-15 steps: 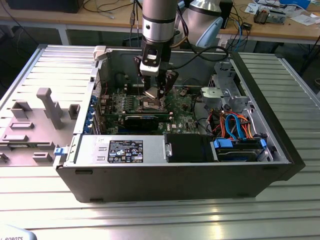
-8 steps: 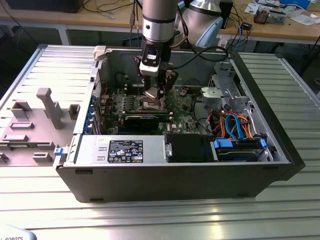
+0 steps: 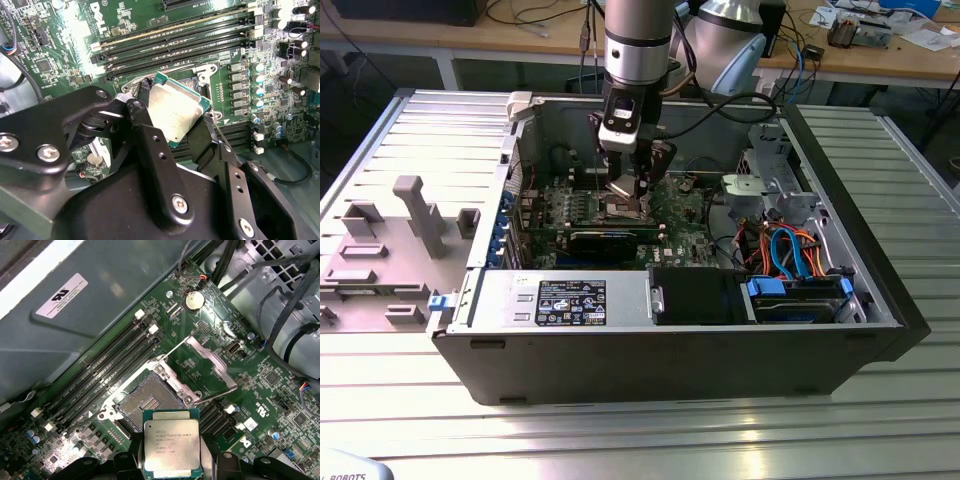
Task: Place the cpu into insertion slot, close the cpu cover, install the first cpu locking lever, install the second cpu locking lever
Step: 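Place the cpu into insertion slot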
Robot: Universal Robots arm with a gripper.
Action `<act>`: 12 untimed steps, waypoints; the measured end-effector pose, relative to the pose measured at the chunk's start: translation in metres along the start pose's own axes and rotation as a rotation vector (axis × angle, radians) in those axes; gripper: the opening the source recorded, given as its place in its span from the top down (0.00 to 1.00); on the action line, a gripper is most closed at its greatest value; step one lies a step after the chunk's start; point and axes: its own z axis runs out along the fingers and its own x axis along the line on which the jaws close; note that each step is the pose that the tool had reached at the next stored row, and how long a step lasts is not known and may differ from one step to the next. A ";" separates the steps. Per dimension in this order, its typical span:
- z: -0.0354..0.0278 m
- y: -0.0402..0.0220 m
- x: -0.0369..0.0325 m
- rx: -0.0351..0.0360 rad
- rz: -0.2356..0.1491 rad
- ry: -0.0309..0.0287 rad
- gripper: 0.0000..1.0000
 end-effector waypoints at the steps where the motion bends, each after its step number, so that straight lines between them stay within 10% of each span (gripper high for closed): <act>1: 0.0000 0.0000 0.0000 0.0001 0.001 -0.0001 0.45; 12: 0.0001 0.0000 0.0000 0.0023 0.012 -0.0013 0.45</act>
